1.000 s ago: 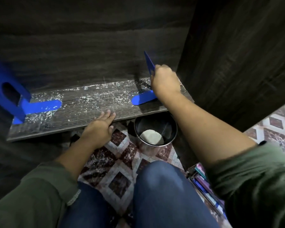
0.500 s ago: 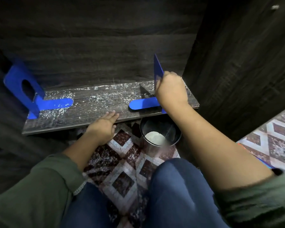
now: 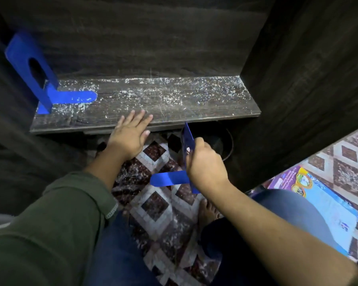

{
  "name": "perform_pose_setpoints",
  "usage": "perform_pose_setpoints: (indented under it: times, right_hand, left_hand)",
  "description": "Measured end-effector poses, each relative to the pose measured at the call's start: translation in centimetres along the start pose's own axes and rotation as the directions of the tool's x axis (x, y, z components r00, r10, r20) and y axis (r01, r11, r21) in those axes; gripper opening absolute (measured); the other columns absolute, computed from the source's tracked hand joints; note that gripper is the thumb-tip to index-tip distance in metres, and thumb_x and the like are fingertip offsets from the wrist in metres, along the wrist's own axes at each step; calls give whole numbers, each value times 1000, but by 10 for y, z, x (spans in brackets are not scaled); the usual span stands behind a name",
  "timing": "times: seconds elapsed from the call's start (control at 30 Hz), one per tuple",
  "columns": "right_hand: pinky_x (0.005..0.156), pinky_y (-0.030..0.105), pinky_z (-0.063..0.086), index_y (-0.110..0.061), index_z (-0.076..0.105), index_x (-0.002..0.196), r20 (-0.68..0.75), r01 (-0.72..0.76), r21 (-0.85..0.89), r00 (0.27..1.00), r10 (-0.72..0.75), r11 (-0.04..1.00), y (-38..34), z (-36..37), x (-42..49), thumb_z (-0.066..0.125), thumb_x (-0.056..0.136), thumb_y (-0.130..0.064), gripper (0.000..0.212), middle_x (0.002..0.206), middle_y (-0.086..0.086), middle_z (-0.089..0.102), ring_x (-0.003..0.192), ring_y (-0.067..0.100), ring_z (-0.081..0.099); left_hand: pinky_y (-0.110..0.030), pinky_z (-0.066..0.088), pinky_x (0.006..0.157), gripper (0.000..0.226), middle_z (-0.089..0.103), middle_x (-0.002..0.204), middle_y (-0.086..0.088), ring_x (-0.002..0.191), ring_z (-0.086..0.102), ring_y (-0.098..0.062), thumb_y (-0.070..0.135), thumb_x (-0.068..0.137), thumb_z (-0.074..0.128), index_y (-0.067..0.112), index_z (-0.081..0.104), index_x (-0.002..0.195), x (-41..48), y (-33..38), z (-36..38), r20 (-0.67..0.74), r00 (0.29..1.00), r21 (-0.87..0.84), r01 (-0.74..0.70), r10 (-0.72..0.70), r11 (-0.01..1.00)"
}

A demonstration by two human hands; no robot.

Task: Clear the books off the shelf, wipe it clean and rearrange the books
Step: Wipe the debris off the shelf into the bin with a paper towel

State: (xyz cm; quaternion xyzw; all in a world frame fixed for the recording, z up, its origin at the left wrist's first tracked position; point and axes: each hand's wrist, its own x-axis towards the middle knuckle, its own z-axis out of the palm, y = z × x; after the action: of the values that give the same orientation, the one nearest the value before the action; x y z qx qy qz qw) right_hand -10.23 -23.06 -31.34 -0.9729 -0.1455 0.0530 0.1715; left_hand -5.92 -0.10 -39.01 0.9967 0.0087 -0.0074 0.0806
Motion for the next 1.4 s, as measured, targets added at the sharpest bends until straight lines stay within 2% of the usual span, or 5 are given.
perform_pose_setpoints:
  times: [0.33, 0.8, 1.07, 1.2, 1.4]
  right_hand:
    - [87, 45, 43, -5, 37, 127, 294, -188, -24, 937, 187, 982, 19, 134, 73, 37, 94, 0, 33, 126, 21, 52, 114, 41, 55]
    - [86, 45, 48, -4, 36, 130, 252, -213, 5, 946, 205, 977, 48, 254, 156, 35, 98, -4, 32, 124, 20, 54, 109, 39, 59]
    - [99, 43, 45, -6, 33, 141, 485, -282, -28, 835, 260, 959, 40, 218, 154, 53, 93, -11, 52, 133, 18, 51, 121, 35, 53]
    - [84, 33, 49, -7, 54, 129, 618, 19, -164, 781, 88, 986, -1, 143, 146, 64, 88, -30, 48, 124, 14, 60, 110, 28, 60]
    - [72, 32, 40, -16, 58, 116, 59, 190, -168, 981, -182, 967, -34, 34, 127, 51, 94, -33, 29, 116, 12, 60, 106, 33, 60]
  left_hand:
    - [-47, 5, 119, 51, 10, 161, 2, 149, 5, -25, 43, 102, 28, 39, 17, 152, 11, -10, 10, -99, 995, 1, -25, 25, 1000]
    - [-50, 1, 114, 50, -2, 162, 10, 148, -2, -23, 50, 99, 15, 51, 9, 149, 20, -5, 22, -133, 990, -2, 38, -38, 999]
    - [-48, -4, 116, 49, -11, 161, 14, 147, -12, -18, 48, 101, 17, 53, 5, 148, 17, -3, 15, -80, 995, -26, 54, -56, 998]
    - [-47, -6, 116, 49, -11, 161, 14, 147, -13, -17, 45, 102, 19, 52, 6, 149, 15, -1, 9, -61, 997, -48, 42, -45, 998]
    - [-40, 16, 116, 47, 31, 156, 3, 144, 26, -20, 25, 97, 43, 31, 43, 144, 10, -7, -4, -194, 979, -180, 26, -62, 983]
